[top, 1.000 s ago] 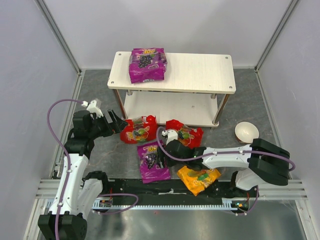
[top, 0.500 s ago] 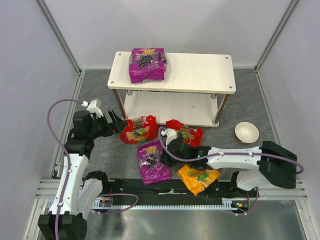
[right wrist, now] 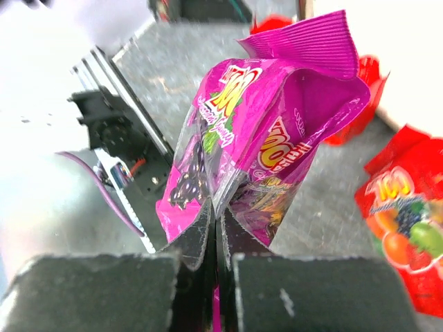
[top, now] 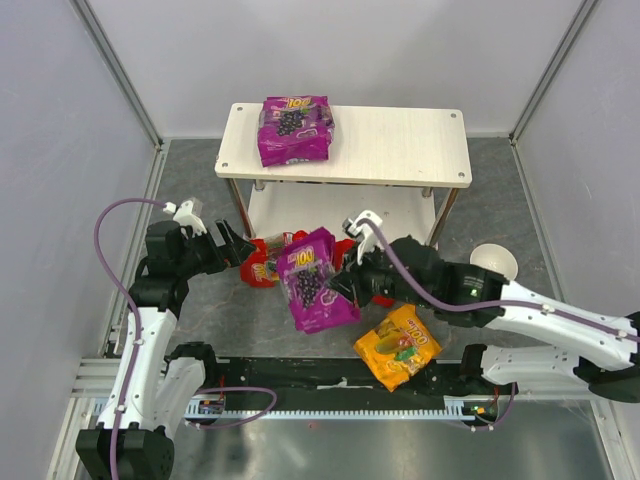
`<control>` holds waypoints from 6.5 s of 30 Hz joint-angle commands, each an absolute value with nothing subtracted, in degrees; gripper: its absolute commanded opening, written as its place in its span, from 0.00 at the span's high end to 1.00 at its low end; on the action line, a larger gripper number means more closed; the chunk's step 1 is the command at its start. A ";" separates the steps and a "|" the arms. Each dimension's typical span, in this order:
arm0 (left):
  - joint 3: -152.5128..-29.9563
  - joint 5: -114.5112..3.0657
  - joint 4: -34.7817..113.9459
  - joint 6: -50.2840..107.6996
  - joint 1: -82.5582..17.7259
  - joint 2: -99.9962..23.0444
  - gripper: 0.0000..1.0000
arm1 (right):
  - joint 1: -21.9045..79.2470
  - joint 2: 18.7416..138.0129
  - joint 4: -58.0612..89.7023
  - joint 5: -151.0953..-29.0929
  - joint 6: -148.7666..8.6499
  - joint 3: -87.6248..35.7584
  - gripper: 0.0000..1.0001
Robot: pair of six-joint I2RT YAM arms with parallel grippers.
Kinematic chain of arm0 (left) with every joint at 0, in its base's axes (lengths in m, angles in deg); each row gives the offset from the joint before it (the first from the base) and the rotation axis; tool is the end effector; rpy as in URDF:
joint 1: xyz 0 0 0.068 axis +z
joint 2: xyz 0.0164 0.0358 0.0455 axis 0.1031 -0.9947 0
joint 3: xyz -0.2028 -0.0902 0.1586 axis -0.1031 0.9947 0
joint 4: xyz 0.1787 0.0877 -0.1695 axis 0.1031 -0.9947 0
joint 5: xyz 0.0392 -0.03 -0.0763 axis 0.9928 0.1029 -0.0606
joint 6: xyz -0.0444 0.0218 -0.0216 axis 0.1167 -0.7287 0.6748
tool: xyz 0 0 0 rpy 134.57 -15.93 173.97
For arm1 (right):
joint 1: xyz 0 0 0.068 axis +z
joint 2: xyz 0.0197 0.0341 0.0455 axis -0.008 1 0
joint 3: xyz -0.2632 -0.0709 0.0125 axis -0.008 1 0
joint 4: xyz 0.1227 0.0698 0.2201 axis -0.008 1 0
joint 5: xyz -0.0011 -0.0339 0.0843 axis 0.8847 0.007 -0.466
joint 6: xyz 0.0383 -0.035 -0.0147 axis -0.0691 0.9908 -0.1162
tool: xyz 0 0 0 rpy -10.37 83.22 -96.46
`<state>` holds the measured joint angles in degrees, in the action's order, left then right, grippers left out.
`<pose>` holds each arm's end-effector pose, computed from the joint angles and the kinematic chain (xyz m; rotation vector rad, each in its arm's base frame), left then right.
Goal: Place and organize the candy bags onto the shelf
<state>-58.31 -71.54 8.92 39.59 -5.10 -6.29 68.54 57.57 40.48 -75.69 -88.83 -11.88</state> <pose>0.1661 -0.0121 0.2798 -0.1870 2.1487 -0.6693 0.0872 0.2157 0.3640 -0.7058 1.9924 0.9240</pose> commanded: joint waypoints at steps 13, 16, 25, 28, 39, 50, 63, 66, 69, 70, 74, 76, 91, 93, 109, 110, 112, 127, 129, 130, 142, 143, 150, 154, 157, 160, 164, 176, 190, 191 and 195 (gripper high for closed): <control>-58.27 -72.16 10.76 39.63 -5.30 -5.61 0.01 | 67.93 63.47 47.48 -53.81 -73.88 -53.20 1.00; -58.35 -72.16 10.76 39.63 -5.21 -5.61 0.01 | 66.08 65.67 47.39 -51.96 -71.78 -58.57 1.00; -58.35 -72.42 10.67 39.45 -5.21 -5.70 0.01 | 55.72 74.19 51.25 -55.81 -68.52 -72.63 1.00; -58.35 -72.34 10.76 39.45 -5.21 -5.61 0.01 | 49.22 76.39 52.66 -62.13 -69.48 -75.63 1.00; -58.44 -72.42 10.85 39.28 -5.30 -5.78 0.01 | 17.75 80.53 51.45 -101.59 -78.88 -76.51 1.00; -58.44 -72.42 10.85 39.36 -5.30 -5.70 0.01 | 10.35 80.88 36.41 -123.05 -91.63 -66.06 1.00; -58.35 -72.95 10.85 39.36 -5.30 -6.05 0.01 | 8.34 81.32 35.27 -124.55 -91.63 -58.76 1.00; -58.35 -72.77 11.02 39.36 -5.21 -5.61 0.01 | 7.98 82.02 34.74 -124.64 -91.89 -57.79 1.00; -58.35 -72.77 11.02 39.36 -5.21 -5.70 0.01 | 7.81 82.90 34.56 -125.25 -92.07 -57.09 1.00; -58.35 -72.77 10.94 39.28 -5.21 -5.87 0.01 | 7.72 83.08 34.47 -125.17 -91.98 -56.83 1.00; -58.35 -72.77 11.02 39.36 -5.21 -5.78 0.01 | 7.37 83.52 33.51 -125.25 -92.07 -55.07 1.00; -58.35 -72.77 11.02 39.36 -5.30 -5.87 0.01 | 7.02 84.04 33.33 -125.61 -91.90 -54.80 1.00; -58.35 -72.86 10.94 39.28 -5.30 -5.78 0.01 | 3.51 84.49 33.07 -127.02 -90.93 -52.96 0.43; -58.35 -72.95 10.94 39.28 -5.30 -5.78 0.01 | 2.89 83.87 33.07 -126.66 -91.19 -52.96 0.41; -58.35 -73.30 11.11 39.19 -5.30 -6.22 0.01 | 1.74 76.05 40.52 -105.17 -90.31 -49.62 0.35; -58.35 -73.30 11.11 39.28 -5.21 -6.05 0.01 | 1.83 75.44 41.23 -103.39 -90.49 -49.53 0.35; -58.35 -73.30 11.02 39.19 -5.30 -6.05 0.01 | 1.83 74.73 42.81 -100.05 -90.75 -49.09 0.35; -58.26 -73.39 11.29 39.45 -5.21 -6.22 0.01 | 5.25 77.36 49.59 -89.05 -87.06 -51.37 1.00; -58.26 -73.39 11.29 39.45 -5.21 -6.22 0.01 | 7.70 77.98 50.20 -87.21 -86.10 -52.42 1.00; -58.26 -73.39 11.29 39.45 -5.13 -6.22 0.01 | 8.59 78.50 50.81 -84.94 -85.75 -52.78 1.00; -58.35 -73.30 11.29 39.36 -5.30 -6.31 0.01 | 12.90 80.18 51.35 -77.27 -84.95 -53.04 1.00; -58.27 -73.30 11.29 39.36 -5.21 -6.22 0.01 | 13.08 80.26 51.17 -77.09 -84.95 -53.04 1.00; -58.26 -73.30 11.29 39.28 -5.30 -6.14 0.01 | 14.31 81.84 49.59 -77.44 -85.39 -53.22 1.00; -58.27 -73.30 11.29 39.36 -5.21 -5.96 0.01 | 14.84 82.46 48.71 -77.79 -86.09 -53.31 1.00; -58.35 -73.39 11.20 39.36 -5.21 -6.14 0.01 | 15.45 83.08 48.36 -77.97 -86.45 -53.66 1.00; -58.26 -73.39 11.29 39.28 -5.21 -6.31 0.01 | 15.98 83.87 48.36 -78.23 -86.53 -54.36 1.00; -58.35 -73.48 11.20 39.28 -5.21 -6.22 0.01 | 17.29 84.75 48.19 -77.88 -86.53 -55.50 1.00; -58.27 -73.48 11.29 39.28 -5.30 -6.40 0.01 | 20.20 87.03 47.66 -76.30 -86.80 -57.17 1.00; -58.35 -73.30 11.29 39.28 -5.21 -6.40 0.01 | 20.29 91.78 46.25 -80.95 -78.72 -61.31 1.00; -58.35 -73.30 11.29 39.28 -5.21 -6.40 0.01 | 20.37 91.95 45.99 -81.92 -78.54 -61.30 1.00; -58.27 -73.30 11.20 39.28 -5.21 -6.57 0.01 | 20.29 92.57 45.29 -84.02 -78.62 -61.48 1.00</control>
